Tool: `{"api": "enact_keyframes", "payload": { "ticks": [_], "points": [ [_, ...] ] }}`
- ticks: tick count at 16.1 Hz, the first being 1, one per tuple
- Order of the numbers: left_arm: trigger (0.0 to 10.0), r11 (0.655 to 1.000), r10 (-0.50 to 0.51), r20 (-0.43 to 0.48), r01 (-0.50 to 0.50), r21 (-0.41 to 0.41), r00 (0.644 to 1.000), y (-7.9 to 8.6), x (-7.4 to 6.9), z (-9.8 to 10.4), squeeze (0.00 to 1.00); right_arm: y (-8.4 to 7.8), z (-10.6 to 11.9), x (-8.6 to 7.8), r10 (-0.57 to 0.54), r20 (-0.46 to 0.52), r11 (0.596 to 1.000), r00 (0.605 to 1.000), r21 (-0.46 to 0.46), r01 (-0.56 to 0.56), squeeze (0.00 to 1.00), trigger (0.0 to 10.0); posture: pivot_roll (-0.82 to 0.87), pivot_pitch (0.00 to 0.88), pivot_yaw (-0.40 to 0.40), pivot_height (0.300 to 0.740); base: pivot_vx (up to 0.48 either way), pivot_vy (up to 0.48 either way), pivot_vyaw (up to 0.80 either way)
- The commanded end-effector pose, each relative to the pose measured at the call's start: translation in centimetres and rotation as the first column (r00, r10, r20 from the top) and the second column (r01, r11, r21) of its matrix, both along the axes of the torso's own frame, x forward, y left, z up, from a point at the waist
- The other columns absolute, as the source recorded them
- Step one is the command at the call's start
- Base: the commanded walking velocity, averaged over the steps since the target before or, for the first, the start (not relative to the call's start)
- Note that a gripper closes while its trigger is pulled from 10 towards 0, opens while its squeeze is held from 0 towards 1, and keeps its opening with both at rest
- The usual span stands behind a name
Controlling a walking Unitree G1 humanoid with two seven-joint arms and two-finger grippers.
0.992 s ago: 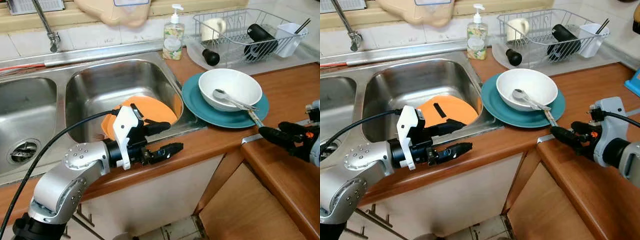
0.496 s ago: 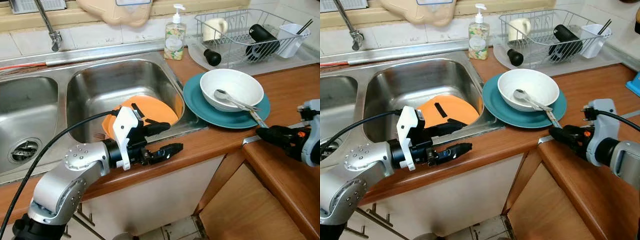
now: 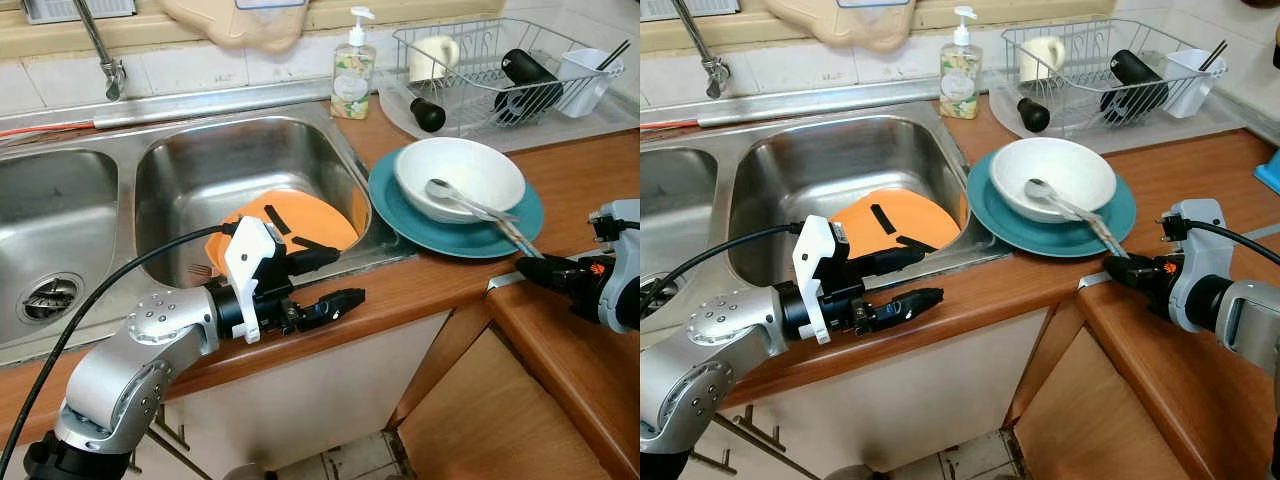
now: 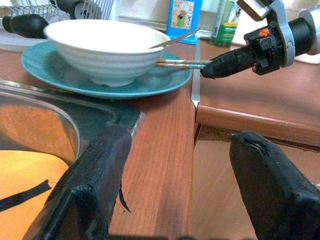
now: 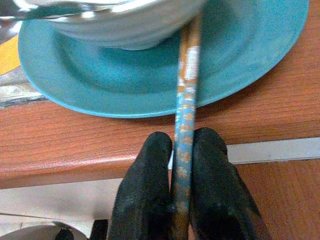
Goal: Kitchen organization
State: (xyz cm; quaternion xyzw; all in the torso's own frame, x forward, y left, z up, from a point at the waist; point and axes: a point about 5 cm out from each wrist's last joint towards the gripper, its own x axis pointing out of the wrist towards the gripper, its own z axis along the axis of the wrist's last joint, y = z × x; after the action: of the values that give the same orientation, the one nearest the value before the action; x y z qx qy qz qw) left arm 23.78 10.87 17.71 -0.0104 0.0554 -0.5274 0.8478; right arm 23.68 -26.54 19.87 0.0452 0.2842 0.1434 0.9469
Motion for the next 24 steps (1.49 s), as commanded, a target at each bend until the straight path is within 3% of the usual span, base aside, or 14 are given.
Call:
{"api": "enact_keyframes", "payload": {
  "ticks": [1, 9, 11, 13, 14, 16, 19, 21, 23, 24],
  "points": [
    [10.0, 1.000, -0.005, 0.020, 0.005, 0.007, 1.000, -0.1, -0.1, 0.4, 0.00, -0.2, 0.5, 0.2, -0.004, 0.008, 1.000, 1.000, 0.007, 0.004, 0.00, 0.0, -0.12, 0.000, -0.005, 0.740, 0.000, 0.000, 0.00],
    [10.0, 1.000, -0.011, 0.017, 0.011, 0.010, 1.000, -0.1, -0.1, 0.4, 0.00, -2.4, 1.1, 0.3, -0.155, 0.020, 0.988, 0.988, -0.017, 0.156, 0.00, 0.0, -0.13, 0.000, 0.004, 0.740, 0.000, 0.000, 0.00],
    [10.0, 1.000, -0.013, 0.018, 0.013, 0.012, 1.000, -0.1, 0.0, 0.4, 0.00, -3.4, 2.1, 1.0, -0.237, 0.117, 0.971, 0.964, 0.001, 0.239, 0.00, 0.0, -0.13, 0.000, 0.007, 0.740, 0.000, 0.000, 0.00],
    [10.0, 1.000, -0.013, 0.020, 0.013, 0.013, 1.000, -0.1, 0.0, 0.4, 0.00, -3.4, 2.7, 1.2, -0.243, 0.163, 0.970, 0.956, 0.027, 0.242, 0.00, 0.0, -0.13, 0.000, 0.010, 0.740, 0.000, 0.000, 0.00],
    [10.0, 1.000, -0.012, 0.026, 0.011, 0.012, 1.000, -0.2, 0.1, 0.5, 0.00, -3.0, 3.6, 1.4, -0.217, 0.252, 0.976, 0.943, 0.033, 0.216, 0.00, 0.0, -0.13, 0.000, 0.013, 0.740, 0.000, 0.000, 0.00],
    [10.0, 1.000, -0.004, 0.043, 0.004, 0.001, 0.999, -0.3, 0.4, 0.8, 0.00, -0.6, 5.4, 1.5, -0.070, 0.404, 0.997, 0.912, 0.064, 0.048, 0.00, 0.0, -0.13, 0.000, 0.017, 0.740, 0.000, 0.000, 0.00],
    [10.0, 0.999, 0.007, 0.049, -0.005, -0.045, 0.999, -0.4, 0.7, 1.4, 0.00, 2.8, 5.9, 1.2, 0.097, 0.466, 0.982, 0.879, 0.099, -0.161, 0.00, 0.0, -0.12, 0.000, 0.020, 0.740, 0.000, 0.000, 0.00],
    [10.0, 0.981, 0.023, 0.018, -0.019, -0.195, 1.000, -0.7, 1.2, 2.5, 0.00, 6.1, 5.6, 1.2, 0.217, 0.509, 0.937, 0.833, 0.129, -0.323, 0.00, 0.0, -0.11, 0.000, 0.018, 0.740, 0.000, 0.000, 0.00],
    [10.0, 0.933, 0.032, -0.034, -0.042, -0.358, 0.999, -0.9, 1.9, 3.6, 0.00, 8.0, 5.0, 1.1, 0.289, 0.502, 0.904, 0.815, 0.137, -0.405, 0.00, 0.0, -0.10, 0.000, 0.009, 0.740, 0.000, 0.000, 0.00],
    [10.0, 0.864, 0.012, -0.081, -0.051, -0.502, 0.997, -1.0, 2.4, 4.5, 0.00, 9.1, 4.4, 1.0, 0.336, 0.494, 0.878, 0.802, 0.142, -0.456, 0.00, 0.0, -0.10, 0.000, 0.010, 0.740, 0.000, 0.000, 0.00]
  ]
}}
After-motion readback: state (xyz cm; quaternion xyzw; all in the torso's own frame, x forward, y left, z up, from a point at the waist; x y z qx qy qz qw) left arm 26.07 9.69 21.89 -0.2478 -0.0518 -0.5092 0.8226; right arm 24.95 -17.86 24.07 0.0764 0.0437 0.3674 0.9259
